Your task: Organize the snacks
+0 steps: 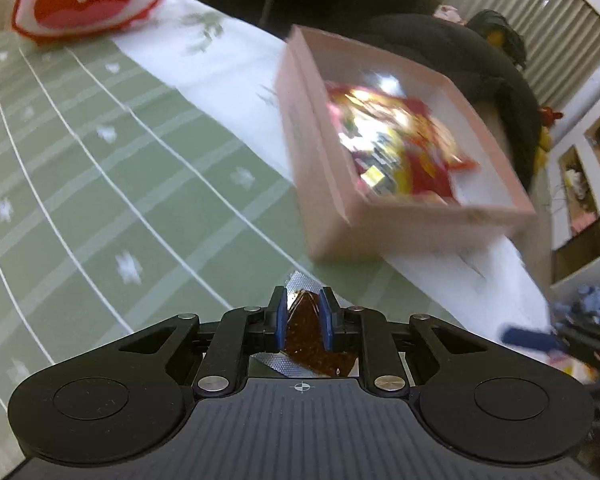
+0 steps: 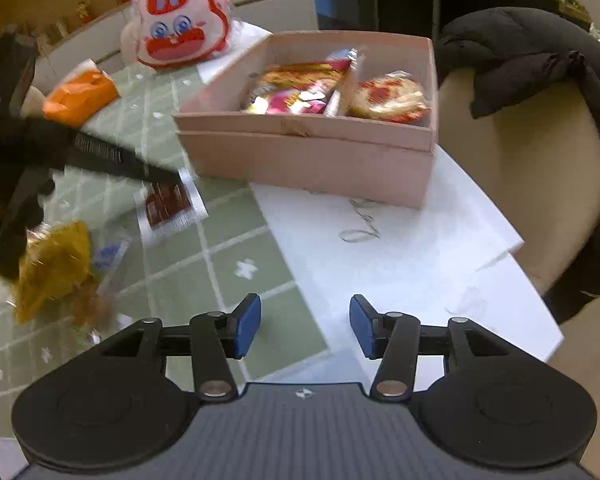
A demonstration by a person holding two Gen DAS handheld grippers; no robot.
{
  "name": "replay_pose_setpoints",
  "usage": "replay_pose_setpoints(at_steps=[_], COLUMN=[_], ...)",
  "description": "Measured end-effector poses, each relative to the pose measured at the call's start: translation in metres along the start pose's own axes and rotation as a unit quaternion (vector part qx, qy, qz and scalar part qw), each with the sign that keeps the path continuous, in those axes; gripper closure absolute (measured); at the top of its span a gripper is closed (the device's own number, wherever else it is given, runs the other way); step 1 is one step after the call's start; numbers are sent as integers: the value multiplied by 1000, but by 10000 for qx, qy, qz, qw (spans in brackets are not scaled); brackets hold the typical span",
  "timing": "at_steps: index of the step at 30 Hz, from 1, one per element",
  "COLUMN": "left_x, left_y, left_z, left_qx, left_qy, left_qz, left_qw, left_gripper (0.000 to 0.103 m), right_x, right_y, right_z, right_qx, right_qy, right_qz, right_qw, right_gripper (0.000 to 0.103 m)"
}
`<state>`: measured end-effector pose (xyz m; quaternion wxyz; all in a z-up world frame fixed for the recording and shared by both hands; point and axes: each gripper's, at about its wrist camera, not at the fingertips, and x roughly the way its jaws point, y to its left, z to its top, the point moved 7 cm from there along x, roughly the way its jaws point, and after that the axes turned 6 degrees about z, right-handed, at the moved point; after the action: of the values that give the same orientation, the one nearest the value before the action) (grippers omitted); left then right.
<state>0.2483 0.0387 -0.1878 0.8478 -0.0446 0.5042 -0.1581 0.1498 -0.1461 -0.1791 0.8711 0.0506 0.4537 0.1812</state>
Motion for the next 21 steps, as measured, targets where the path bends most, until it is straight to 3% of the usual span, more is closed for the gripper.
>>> replay_pose_setpoints(at_steps=[6, 12, 17, 19, 21], left_x=[-19, -68, -79, -75, -69], left_y=[-26, 2, -7, -12, -15], left_z=[-32, -53, -79, -84, -87], left_qx=[-163, -1125, -1237, -1165, -1076], left_qy=[94, -406, -244, -175, -139], left_qz=[-213, 725, 612, 714, 910], left_qw=[9996, 9902, 9901, 9905, 9899], left_gripper=[82, 82, 82, 82, 82], right_x=[3, 22, 40, 37, 31], right_y=[30, 70, 85, 86, 81], right_z=[9, 16, 12, 9, 4], right_qx=[-628, -1337, -1491, -1549, -1518], right_qy=[-11, 51, 218, 204, 217], right_qz=[538, 913, 833, 847, 823], right_qw=[9966, 9868, 9851, 9841, 9847], right_gripper=[49, 48, 55, 63, 63])
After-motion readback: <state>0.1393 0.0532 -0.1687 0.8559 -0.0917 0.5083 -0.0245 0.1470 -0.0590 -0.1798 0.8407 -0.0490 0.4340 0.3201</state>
